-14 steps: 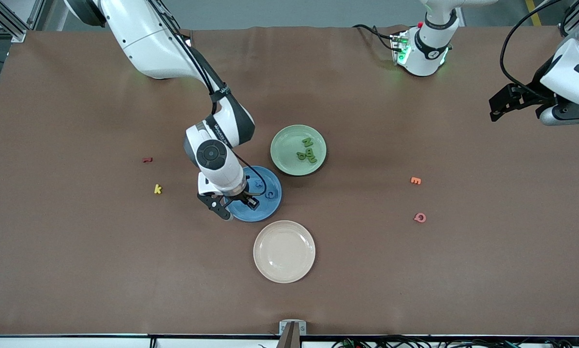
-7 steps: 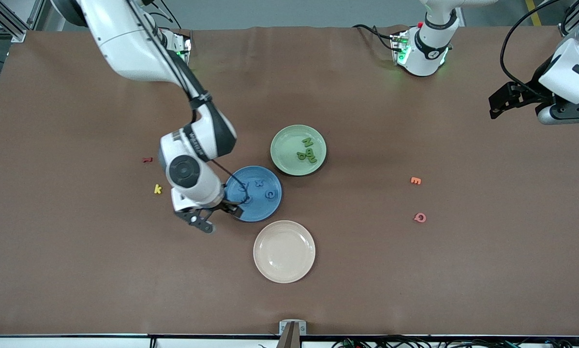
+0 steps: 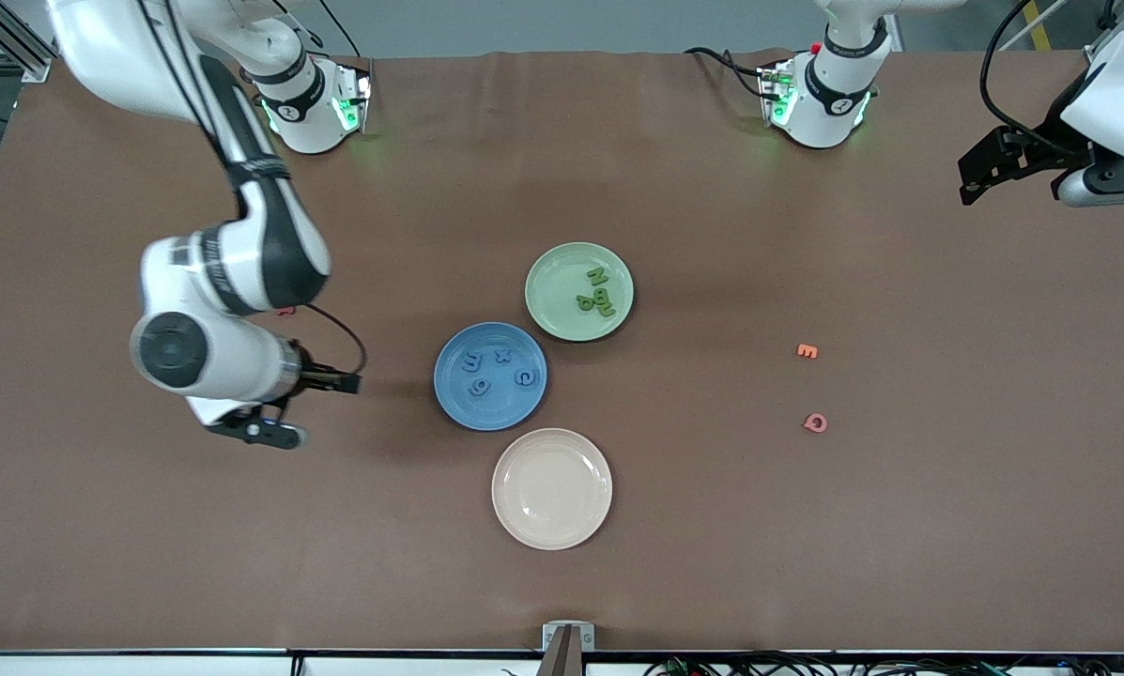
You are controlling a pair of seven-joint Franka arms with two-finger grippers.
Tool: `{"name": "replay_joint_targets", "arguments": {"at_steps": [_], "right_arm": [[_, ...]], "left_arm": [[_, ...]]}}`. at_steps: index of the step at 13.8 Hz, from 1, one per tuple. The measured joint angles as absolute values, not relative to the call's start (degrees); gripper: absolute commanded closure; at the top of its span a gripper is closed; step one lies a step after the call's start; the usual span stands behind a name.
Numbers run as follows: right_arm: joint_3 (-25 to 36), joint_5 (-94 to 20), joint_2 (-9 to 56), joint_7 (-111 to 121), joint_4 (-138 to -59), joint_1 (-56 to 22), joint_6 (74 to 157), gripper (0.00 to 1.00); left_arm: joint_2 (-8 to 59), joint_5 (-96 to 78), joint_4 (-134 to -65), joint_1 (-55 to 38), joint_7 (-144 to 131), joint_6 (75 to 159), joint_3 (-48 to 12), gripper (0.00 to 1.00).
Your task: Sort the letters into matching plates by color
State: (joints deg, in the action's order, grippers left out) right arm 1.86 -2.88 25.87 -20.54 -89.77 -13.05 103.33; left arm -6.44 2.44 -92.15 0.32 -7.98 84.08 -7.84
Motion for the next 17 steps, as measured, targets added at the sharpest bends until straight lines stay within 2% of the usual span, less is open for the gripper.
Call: {"name": "replay_joint_targets", "arguments": {"at_steps": [4,8,13,17], "right_arm": [[2.0,-2.6,21.0,-5.0,-90.0,-3.0,97.3,0.0],[2.0,-1.8,16.3,2.7,-92.6,4.7,95.8,0.0],[1.8,1.7,9.1,2.8,-94.6,5.6,91.4,0.0],[1.7,2.0,6.8,2.7,-89.8,5.6,84.6,0.0]], "left_arm": [[-6.5,2.4,-92.4,0.3,-7.9,83.4,-8.0,0.0],[-6.6,2.4,-92.4,0.2,-7.9,82.5,-8.7,0.0],[-7.1,2.4,-92.4,0.3,-7.9,82.2,-8.6,0.0],[-7.2,2.4,-92.4,0.3,-7.9,82.2,-8.6,0.0]]}}
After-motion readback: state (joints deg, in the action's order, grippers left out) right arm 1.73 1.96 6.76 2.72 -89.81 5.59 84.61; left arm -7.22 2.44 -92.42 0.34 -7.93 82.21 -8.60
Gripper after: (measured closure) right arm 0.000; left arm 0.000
